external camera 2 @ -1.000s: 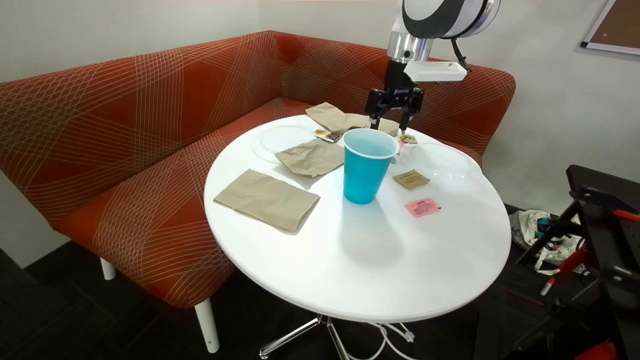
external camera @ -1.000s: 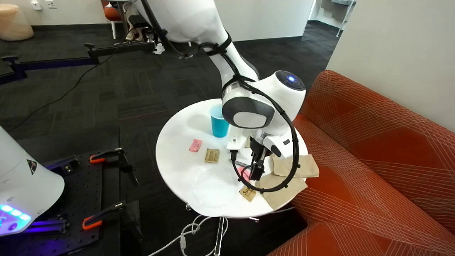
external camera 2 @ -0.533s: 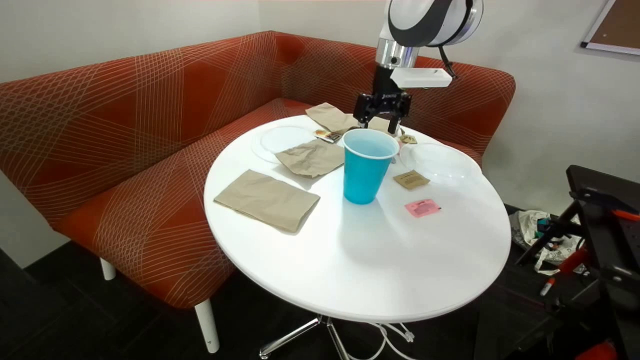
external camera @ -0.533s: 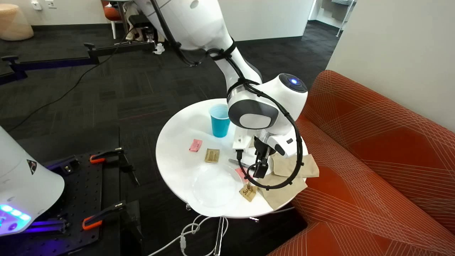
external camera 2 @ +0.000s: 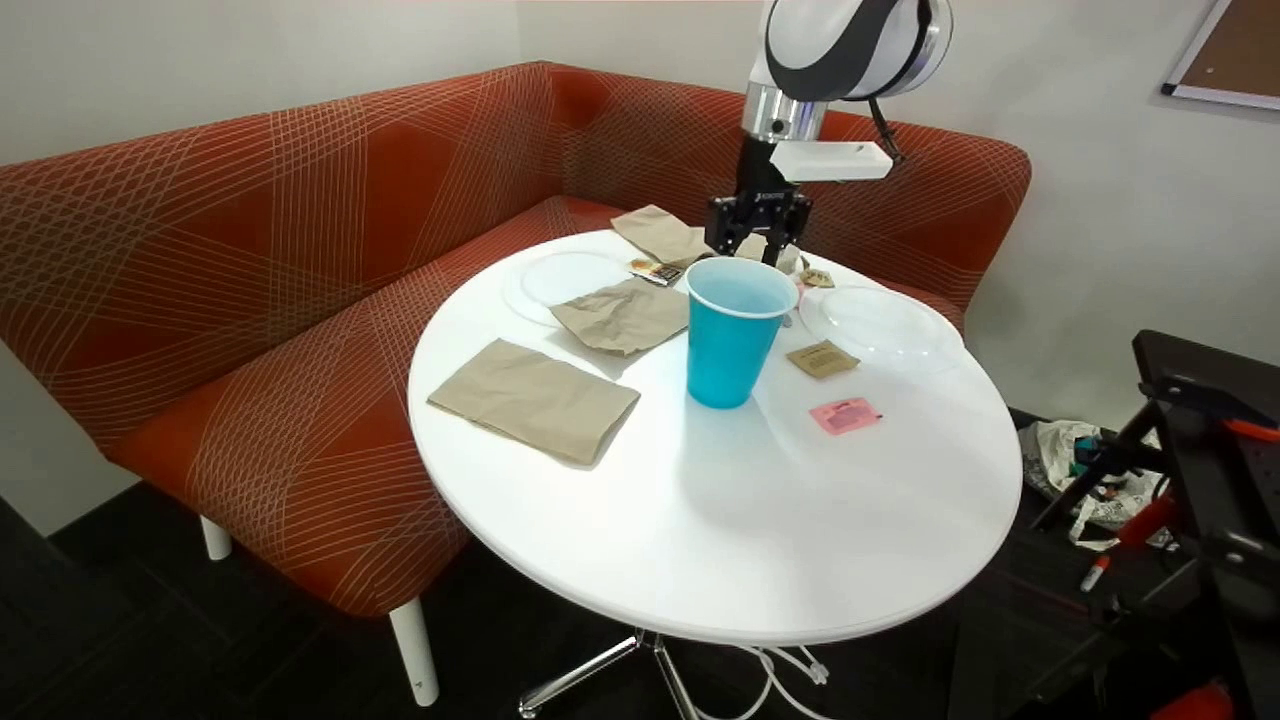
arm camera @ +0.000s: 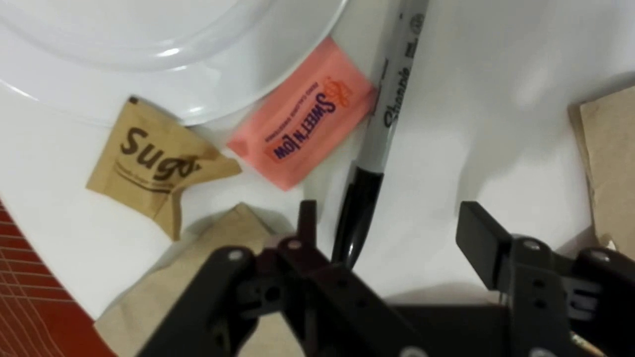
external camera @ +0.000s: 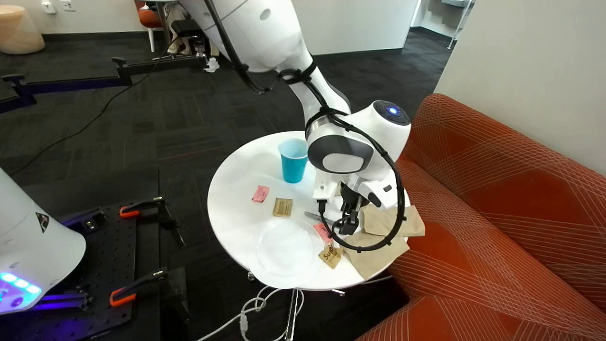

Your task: Pick up the marker and put it in the cup

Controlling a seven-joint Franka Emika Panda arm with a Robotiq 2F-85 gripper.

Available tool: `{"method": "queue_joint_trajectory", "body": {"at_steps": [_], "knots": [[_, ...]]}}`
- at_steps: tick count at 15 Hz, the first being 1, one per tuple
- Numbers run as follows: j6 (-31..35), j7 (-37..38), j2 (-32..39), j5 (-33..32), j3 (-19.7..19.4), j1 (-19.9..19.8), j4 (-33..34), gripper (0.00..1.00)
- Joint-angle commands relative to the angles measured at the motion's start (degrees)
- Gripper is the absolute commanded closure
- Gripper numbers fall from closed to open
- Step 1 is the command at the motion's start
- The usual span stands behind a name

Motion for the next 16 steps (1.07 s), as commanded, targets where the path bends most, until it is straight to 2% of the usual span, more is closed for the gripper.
{"method": "queue_joint_trajectory", "body": {"at_steps": [1,5,7,11,16], "knots": [[-1.48,2.07,0.82,-0.88,0.23,-0.23,1.93,0.58],[-1.63,2.00,1.03,-0.81,0.30,-0.34,2.30,0.88],[-3.17,1.74,0.80,-1.26,0.19,-0.30,2.25,1.00],[-5.96,0.93,-3.89,-2.16,0.17,0.24,-1.34,0.96],[-9.20,-1.47,-13.83,-7.83,0.01,2.52,-6.58,0.96]]}}
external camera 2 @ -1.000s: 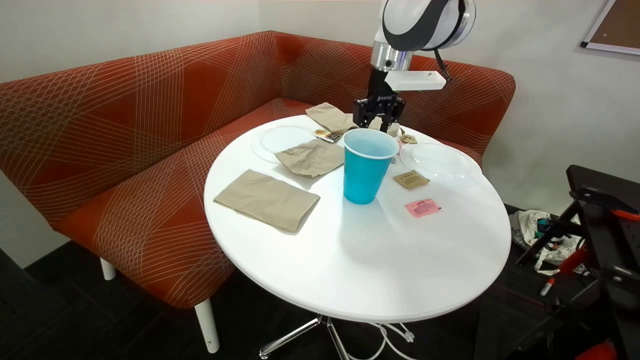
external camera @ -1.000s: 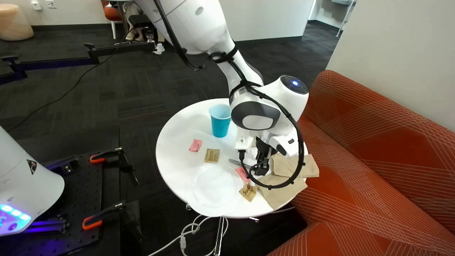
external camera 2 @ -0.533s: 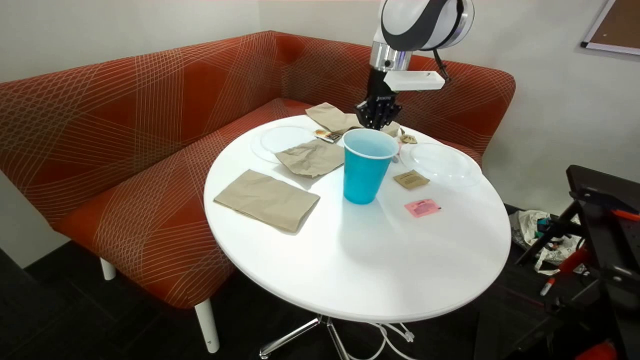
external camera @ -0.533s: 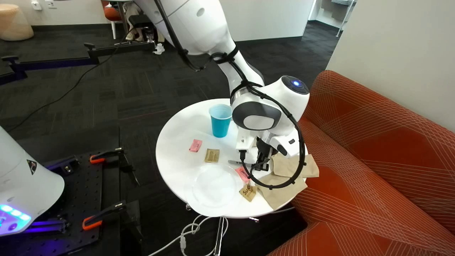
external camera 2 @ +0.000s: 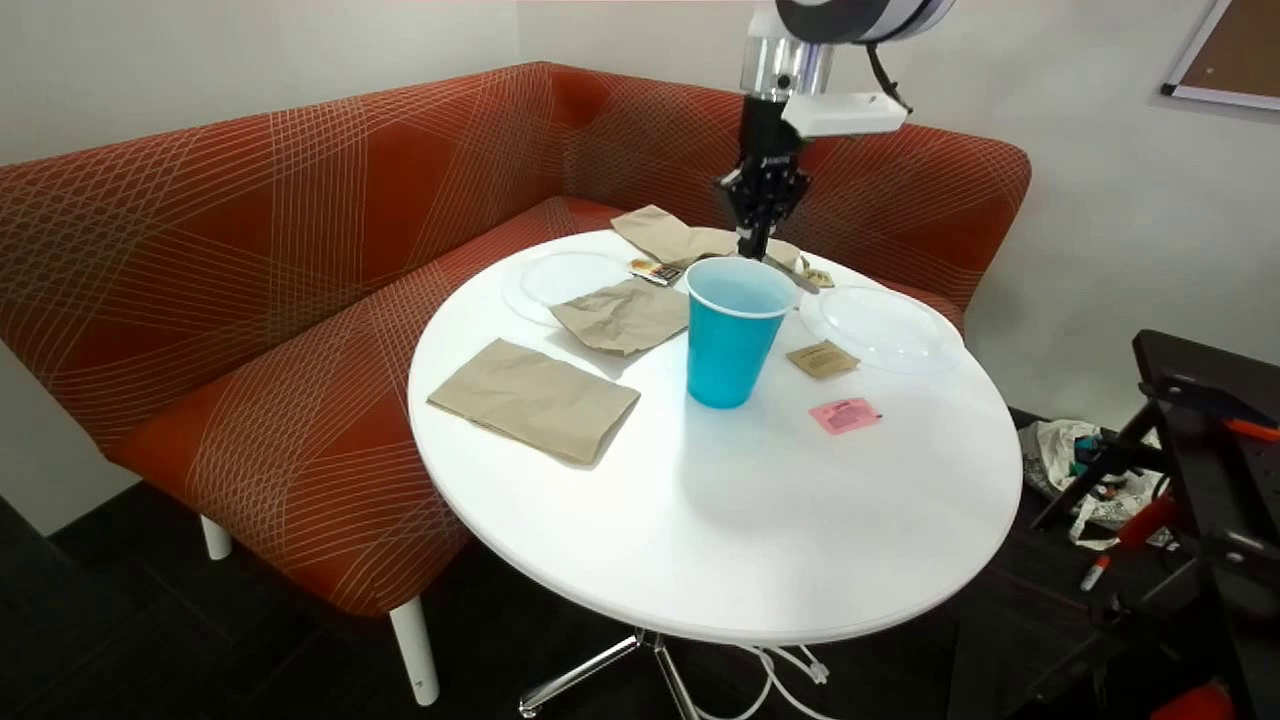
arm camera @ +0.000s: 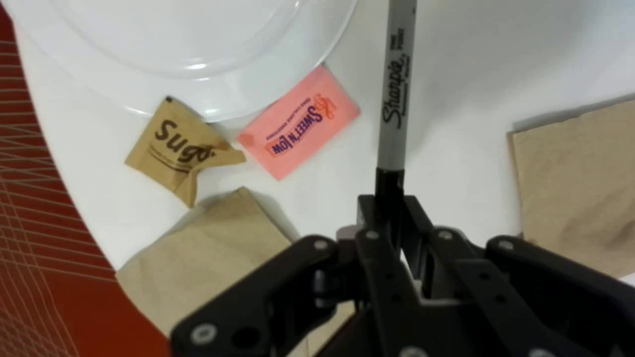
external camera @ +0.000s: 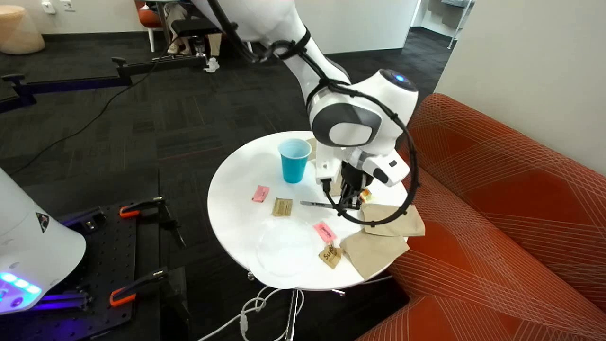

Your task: Pick up the marker and put it in the cup

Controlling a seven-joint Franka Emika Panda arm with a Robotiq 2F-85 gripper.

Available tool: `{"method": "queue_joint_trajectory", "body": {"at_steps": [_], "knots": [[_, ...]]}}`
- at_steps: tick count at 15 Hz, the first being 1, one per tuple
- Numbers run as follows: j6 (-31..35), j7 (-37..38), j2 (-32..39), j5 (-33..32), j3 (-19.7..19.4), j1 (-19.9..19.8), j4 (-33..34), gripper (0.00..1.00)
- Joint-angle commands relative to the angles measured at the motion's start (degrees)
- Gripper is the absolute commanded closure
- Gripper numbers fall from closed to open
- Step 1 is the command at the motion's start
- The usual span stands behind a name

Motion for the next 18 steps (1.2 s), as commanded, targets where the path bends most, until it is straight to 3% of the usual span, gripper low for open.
{"method": "queue_joint_trajectory", "body": {"at_steps": [1,12,15,16,17,18], "knots": [[-3.43,-1.58,-10.17,-4.48,0.19,1.84,-6.40,0.96],[-10.78,-10.73,-30.27,-12.86,5.84,5.75,-15.31,0.96],[-13.16,-14.07,-33.50,-12.77,7.27,6.17,-16.08,0.96],[-11.46,-11.84,-30.03,-12.09,6.94,5.87,-13.77,0.96],[-11.69,-12.10,-30.75,-12.06,7.20,5.95,-13.95,0.85],[-11.69,-12.10,-30.81,-12.06,7.23,5.95,-13.95,0.85]]}}
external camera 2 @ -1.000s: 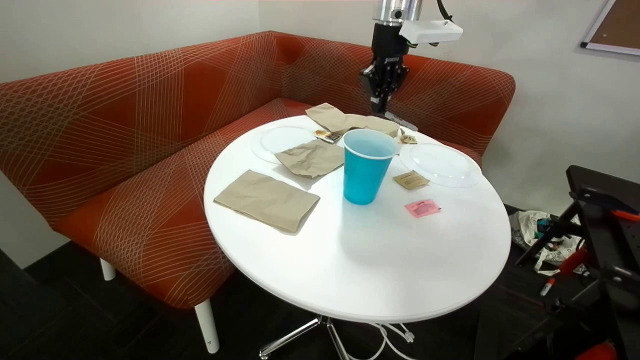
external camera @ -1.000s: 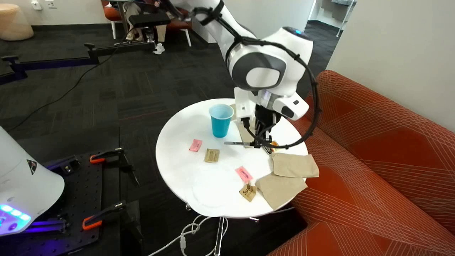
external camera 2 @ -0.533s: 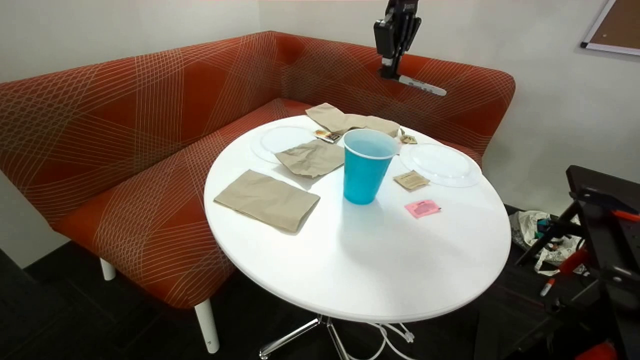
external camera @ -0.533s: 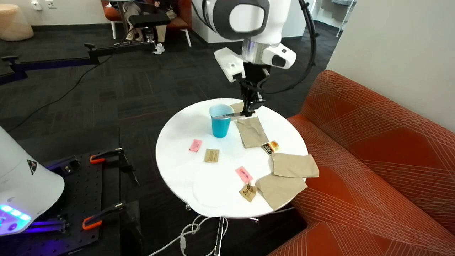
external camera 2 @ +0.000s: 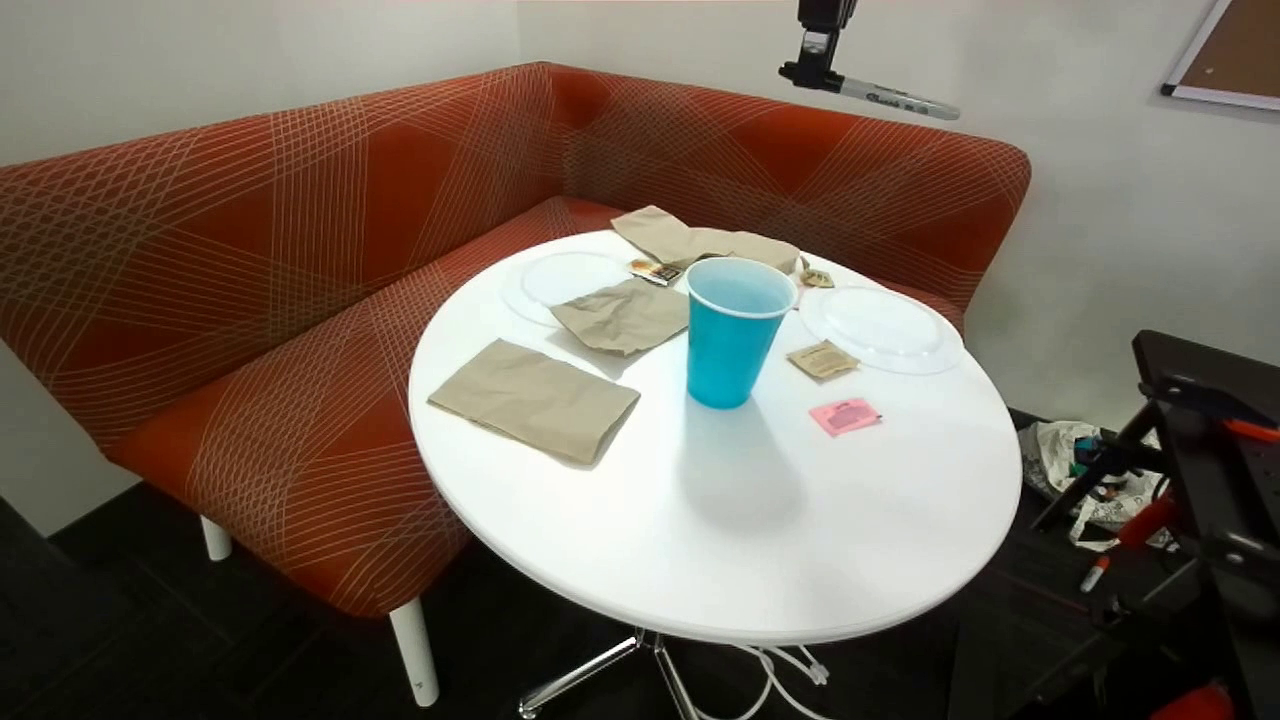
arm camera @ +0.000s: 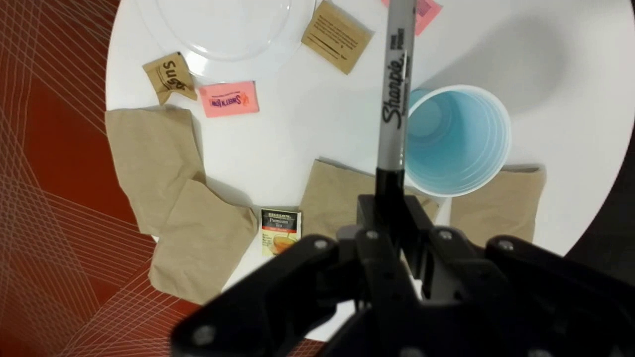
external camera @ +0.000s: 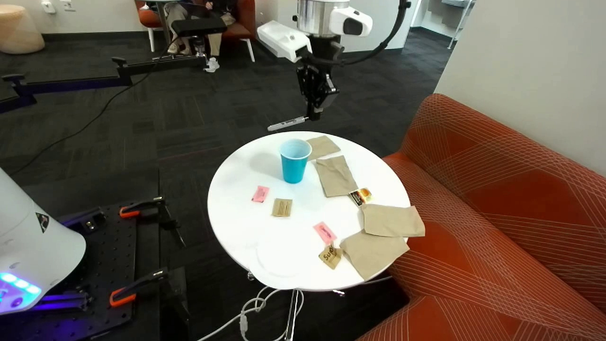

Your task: Pick up the marker and put it in the cup

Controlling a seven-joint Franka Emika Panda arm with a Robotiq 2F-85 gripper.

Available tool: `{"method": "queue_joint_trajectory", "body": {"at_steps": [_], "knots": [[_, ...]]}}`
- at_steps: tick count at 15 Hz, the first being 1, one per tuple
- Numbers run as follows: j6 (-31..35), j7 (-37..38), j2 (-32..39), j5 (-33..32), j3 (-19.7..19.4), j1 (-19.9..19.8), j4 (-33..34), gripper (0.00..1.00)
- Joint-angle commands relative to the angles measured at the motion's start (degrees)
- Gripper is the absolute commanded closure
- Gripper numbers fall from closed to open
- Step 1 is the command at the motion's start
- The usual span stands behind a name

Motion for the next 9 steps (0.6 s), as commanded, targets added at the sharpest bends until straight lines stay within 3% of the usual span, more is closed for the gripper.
{"method": "queue_joint_trajectory", "body": {"at_steps": [1,9], "knots": [[-0.11,0.04,0.23,-0.03,0.13,-0.19,0.09,0.85],[-0.08,0.04,0.93,-0.03,0.03,-0.31,0.10,0.85]]}}
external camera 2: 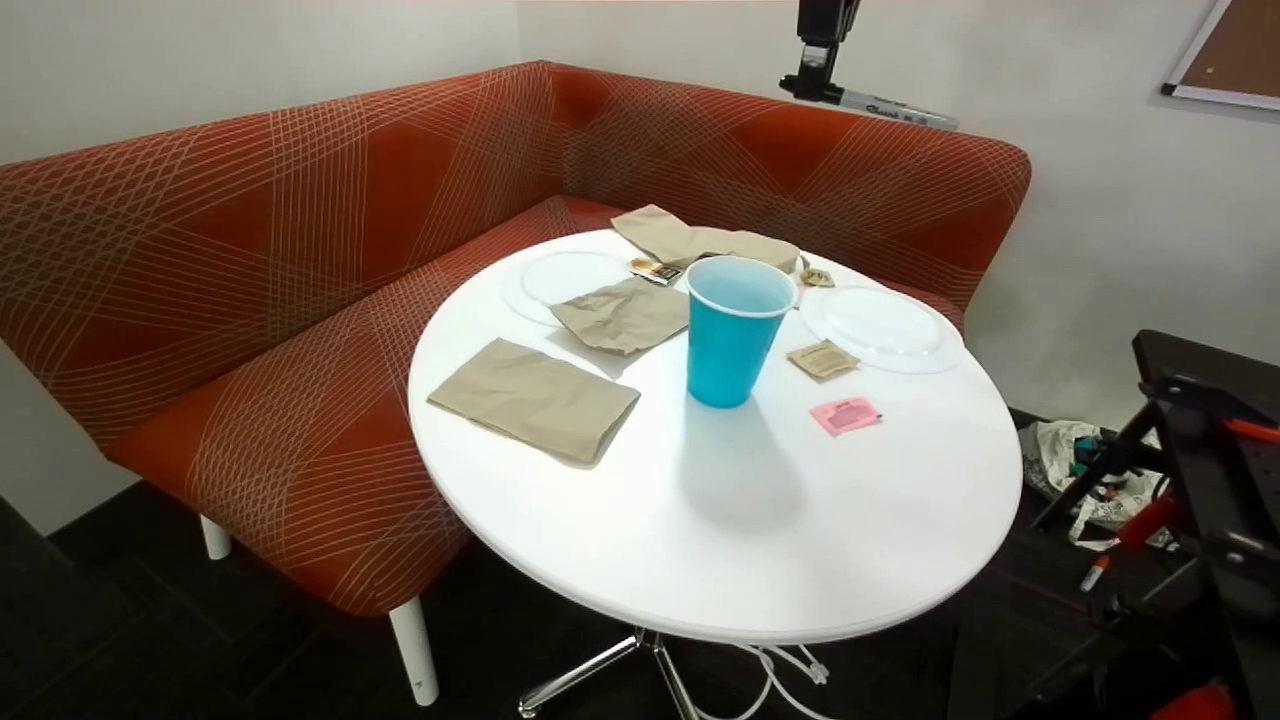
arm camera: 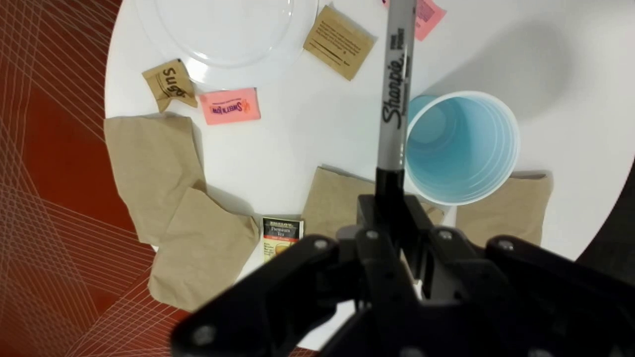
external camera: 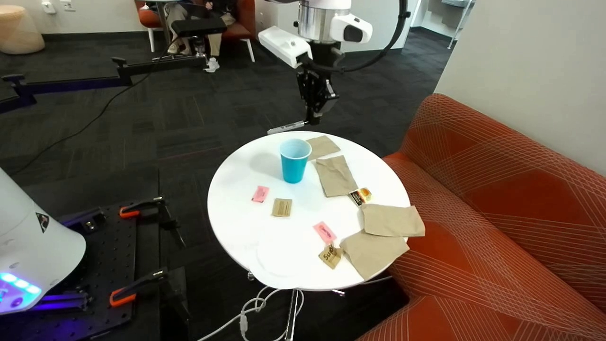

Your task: Pick up the marker and put it in the cup

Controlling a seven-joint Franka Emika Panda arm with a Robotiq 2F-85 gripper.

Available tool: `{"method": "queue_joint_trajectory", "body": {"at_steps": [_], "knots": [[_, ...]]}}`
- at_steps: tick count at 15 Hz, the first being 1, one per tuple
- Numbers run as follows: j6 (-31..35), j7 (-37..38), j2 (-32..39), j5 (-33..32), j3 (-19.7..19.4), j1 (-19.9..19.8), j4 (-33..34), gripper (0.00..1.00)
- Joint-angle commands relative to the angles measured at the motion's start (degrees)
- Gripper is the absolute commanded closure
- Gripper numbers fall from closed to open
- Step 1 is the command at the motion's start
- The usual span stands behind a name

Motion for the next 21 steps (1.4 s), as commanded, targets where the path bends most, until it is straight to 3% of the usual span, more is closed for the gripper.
{"method": "queue_joint_trajectory", "body": {"at_steps": [1,8,13,21], "knots": [[0.27,-2.37,0.51,0.93,0.38,-0.39,0.38,0.96],[7.08,-22.96,3.27,10.34,2.25,-2.27,0.24,0.96],[10.02,-44.89,4.53,21.50,5.43,-5.25,0.23,0.96],[6.38,-81.30,4.32,40.26,7.70,-8.51,0.23,0.96]]}}
